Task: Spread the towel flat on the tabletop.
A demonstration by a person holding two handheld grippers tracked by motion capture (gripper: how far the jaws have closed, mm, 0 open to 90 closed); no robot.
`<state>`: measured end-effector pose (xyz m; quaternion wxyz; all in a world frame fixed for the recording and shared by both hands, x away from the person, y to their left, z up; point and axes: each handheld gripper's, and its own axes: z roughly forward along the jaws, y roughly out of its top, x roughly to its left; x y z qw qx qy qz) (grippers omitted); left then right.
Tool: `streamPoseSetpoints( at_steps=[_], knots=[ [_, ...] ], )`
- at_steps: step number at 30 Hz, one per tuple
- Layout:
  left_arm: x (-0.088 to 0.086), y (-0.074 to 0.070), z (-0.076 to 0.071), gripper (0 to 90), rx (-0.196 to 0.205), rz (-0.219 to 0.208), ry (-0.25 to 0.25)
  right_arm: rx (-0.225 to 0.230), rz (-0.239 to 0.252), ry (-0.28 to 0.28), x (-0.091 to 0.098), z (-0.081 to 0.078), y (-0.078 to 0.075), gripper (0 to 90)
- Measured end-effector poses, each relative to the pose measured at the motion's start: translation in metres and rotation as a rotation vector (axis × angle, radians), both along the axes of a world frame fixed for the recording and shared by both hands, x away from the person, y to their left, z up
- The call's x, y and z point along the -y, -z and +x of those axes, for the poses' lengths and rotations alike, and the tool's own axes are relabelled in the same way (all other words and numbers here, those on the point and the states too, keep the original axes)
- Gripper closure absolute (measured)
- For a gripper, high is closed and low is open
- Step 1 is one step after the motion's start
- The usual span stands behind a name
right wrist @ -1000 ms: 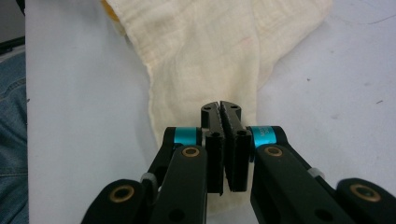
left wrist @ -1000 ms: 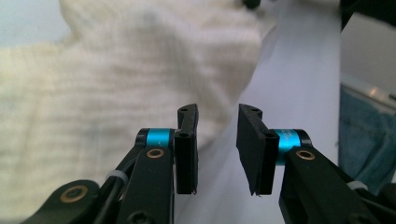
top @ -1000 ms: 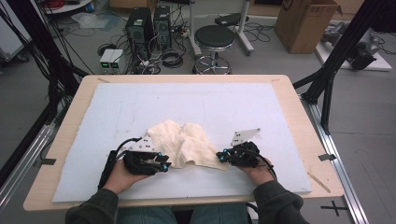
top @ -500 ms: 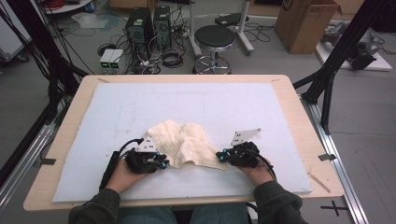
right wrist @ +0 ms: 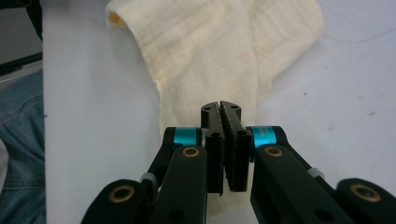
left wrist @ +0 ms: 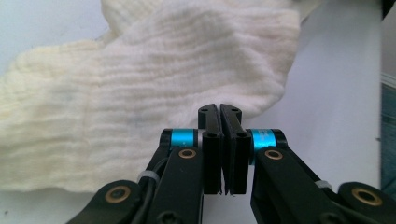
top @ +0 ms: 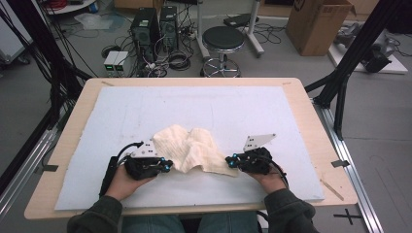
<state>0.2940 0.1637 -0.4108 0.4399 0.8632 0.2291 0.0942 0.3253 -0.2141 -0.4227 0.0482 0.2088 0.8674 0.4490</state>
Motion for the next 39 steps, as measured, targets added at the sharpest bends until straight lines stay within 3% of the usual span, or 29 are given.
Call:
streamPoseSetpoints(
  at_steps=[7,12,15,18,22,27,32,39],
  knots=[
    [-0.016,-0.028,-0.015,86.9,0.028,0.012,0.048,0.038,0.017,-0.052,-0.008,-0.014,-0.01,88.3],
    [-0.032,-0.043,-0.023,86.9,0.021,0.02,0.093,0.056,0.033,-0.099,-0.019,-0.026,-0.017,88.2],
    [-0.04,-0.038,-0.02,86.7,-0.004,0.037,0.084,0.052,0.032,-0.124,-0.025,-0.029,-0.017,88.2],
    [-0.041,-0.025,-0.01,86.3,-0.045,0.021,0.054,0.047,0.007,-0.14,-0.03,-0.028,-0.013,88.3],
    [-0.031,-0.007,0.008,86.1,-0.094,0.01,0.035,0.031,-0.012,-0.138,-0.032,-0.025,-0.009,88.2],
    [-0.016,0.007,0.03,81.3,-0.12,0.037,-0.021,0.018,-0.033,-0.123,-0.032,-0.02,-0.004,88.2],
    [-0.016,0.009,0.037,73.1,-0.14,0.044,-0.072,0.007,-0.049,-0.109,-0.029,-0.016,0.0,88.2],
    [-0.026,-0.004,0.026,71.3,-0.105,-0.022,-0.066,0.007,-0.039,-0.104,-0.027,-0.016,-0.001,88.1]
  ],
)
